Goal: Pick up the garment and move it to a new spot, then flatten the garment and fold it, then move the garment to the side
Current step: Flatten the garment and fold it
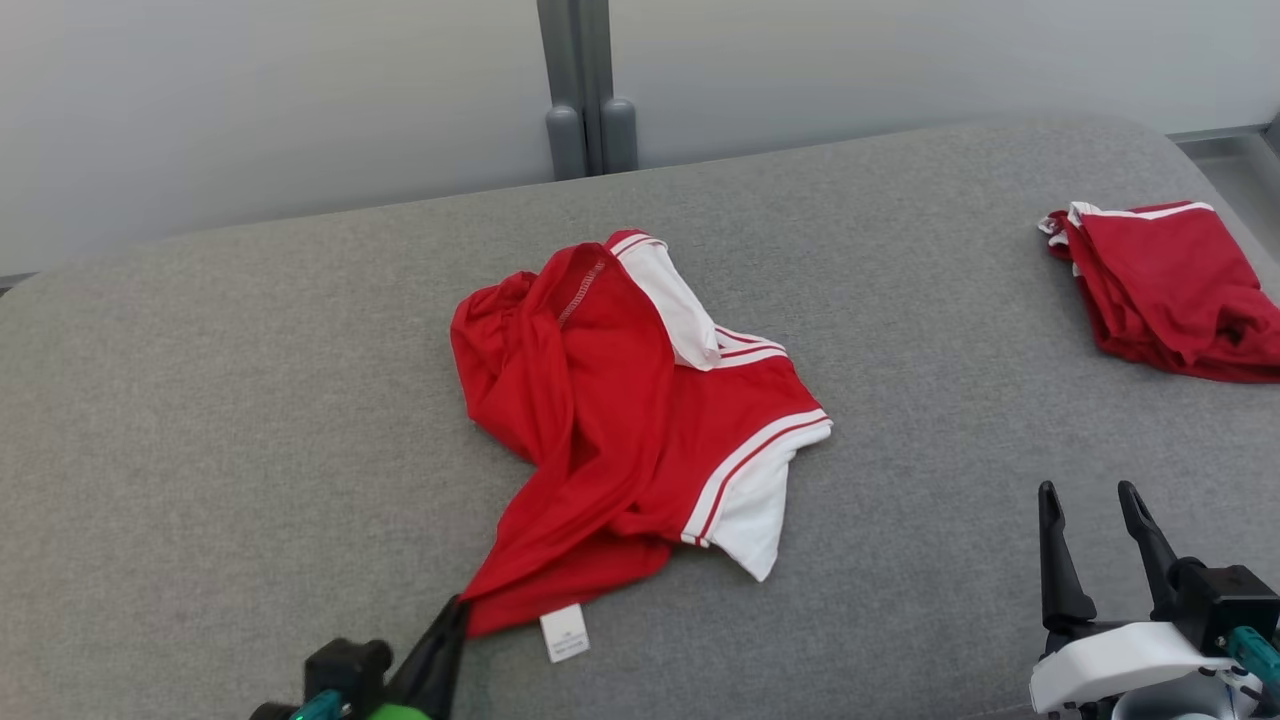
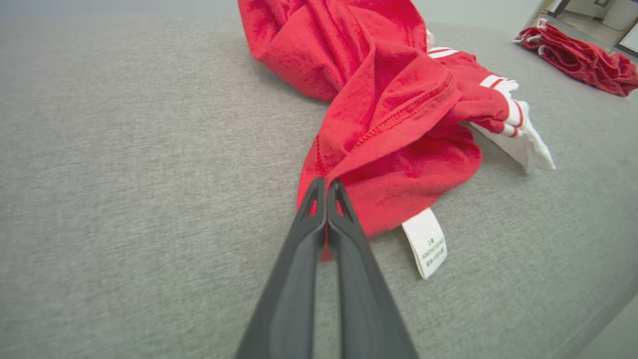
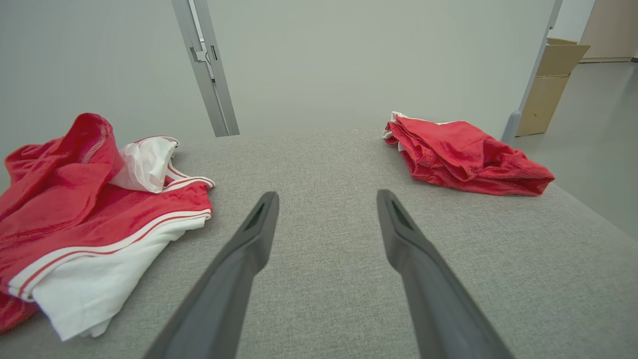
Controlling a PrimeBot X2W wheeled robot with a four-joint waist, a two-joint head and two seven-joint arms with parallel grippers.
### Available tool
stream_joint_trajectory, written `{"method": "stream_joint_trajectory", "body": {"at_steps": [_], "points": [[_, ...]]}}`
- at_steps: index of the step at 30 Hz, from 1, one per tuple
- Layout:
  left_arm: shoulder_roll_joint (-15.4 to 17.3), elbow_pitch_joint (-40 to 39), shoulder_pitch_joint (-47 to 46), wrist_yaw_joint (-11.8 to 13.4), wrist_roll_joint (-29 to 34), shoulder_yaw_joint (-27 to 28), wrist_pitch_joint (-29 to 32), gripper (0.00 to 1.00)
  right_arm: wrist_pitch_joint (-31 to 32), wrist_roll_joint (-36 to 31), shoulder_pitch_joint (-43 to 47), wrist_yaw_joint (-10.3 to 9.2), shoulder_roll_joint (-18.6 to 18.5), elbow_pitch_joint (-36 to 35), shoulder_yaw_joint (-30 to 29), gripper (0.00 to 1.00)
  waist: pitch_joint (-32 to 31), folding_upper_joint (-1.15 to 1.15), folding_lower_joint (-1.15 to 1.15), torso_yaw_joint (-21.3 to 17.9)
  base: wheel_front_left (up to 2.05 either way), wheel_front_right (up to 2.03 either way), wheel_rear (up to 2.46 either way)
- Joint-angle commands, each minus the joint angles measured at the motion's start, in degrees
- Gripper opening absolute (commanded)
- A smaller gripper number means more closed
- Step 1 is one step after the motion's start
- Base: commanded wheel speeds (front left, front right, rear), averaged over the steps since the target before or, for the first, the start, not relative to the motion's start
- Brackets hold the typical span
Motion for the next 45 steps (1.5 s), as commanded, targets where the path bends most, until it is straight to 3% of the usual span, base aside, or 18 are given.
{"method": "stream_joint_trajectory", "body": {"at_steps": [1,5,10,12,13,18,21,27,31,35,37,45], "points": [[1.54,-0.57,1.96,0.12,-1.19,1.57,-0.01,0.00,-0.15,0.15,0.83,-0.08,-0.02,0.25,-0.07,1.00,-0.37,0.00,0.00,1.05,0.00,0.00,0.00],[4.25,-0.05,4.68,0.92,-4.42,5.57,0.63,0.00,-0.15,0.44,0.89,-0.08,0.04,0.79,0.14,1.00,-0.85,0.00,0.00,2.21,0.00,0.00,0.00],[3.74,1.52,5.63,2.64,-9.16,9.34,2.66,0.00,-0.15,0.47,0.68,-0.08,0.04,1.35,0.03,1.00,-1.15,0.00,0.00,3.14,0.00,0.00,0.00],[3.65,2.45,5.39,4.56,-9.33,10.56,2.84,0.53,-0.15,0.57,0.54,-0.08,0.06,1.55,0.12,1.00,-1.26,0.00,0.00,3.24,0.00,0.00,0.00],[3.88,2.90,5.28,5.86,-8.77,10.59,3.26,1.00,-0.15,0.56,0.39,-0.08,0.07,1.70,0.30,1.00,-1.32,0.00,0.00,3.17,0.00,0.00,0.00],[5.31,2.02,5.89,12.89,-6.83,10.99,7.29,1.00,-0.15,0.63,0.12,-0.08,0.06,2.05,0.71,1.00,-1.66,0.00,0.00,1.98,0.00,0.00,0.00],[5.93,-4.21,5.00,17.24,-4.71,11.46,7.86,1.00,-0.15,0.76,0.24,-0.08,0.06,2.02,0.72,1.00,-1.63,0.00,0.00,0.93,0.00,0.00,0.00],[5.29,-18.04,1.35,14.69,0.72,1.91,14.49,1.00,-0.15,0.53,-1.29,-0.08,0.05,1.87,1.84,1.00,0.09,0.00,0.00,-2.49,0.00,0.00,0.00],[1.90,-20.95,-3.54,11.40,4.05,-6.28,19.12,1.00,-0.15,0.93,-2.90,-0.08,0.03,1.39,2.38,1.00,2.29,0.00,0.00,-5.62,0.00,0.00,0.00],[-2.12,-16.20,-10.30,6.64,7.30,-14.95,22.58,1.00,-0.15,1.86,-4.60,-0.08,0.08,1.18,3.19,1.00,5.43,0.00,0.00,-9.61,0.00,0.00,0.00],[-3.34,-13.31,-12.53,5.55,8.39,-17.31,23.14,1.00,-0.14,2.26,-5.05,-0.08,0.09,1.20,3.31,1.00,6.48,0.00,0.00,-10.97,0.00,0.00,0.00],[-4.54,1.05,-19.13,6.95,12.34,-20.80,25.54,1.00,-0.15,2.91,-6.06,-0.08,0.08,1.35,2.86,1.00,8.27,0.00,0.00,-14.03,0.00,0.00,0.00]]}}
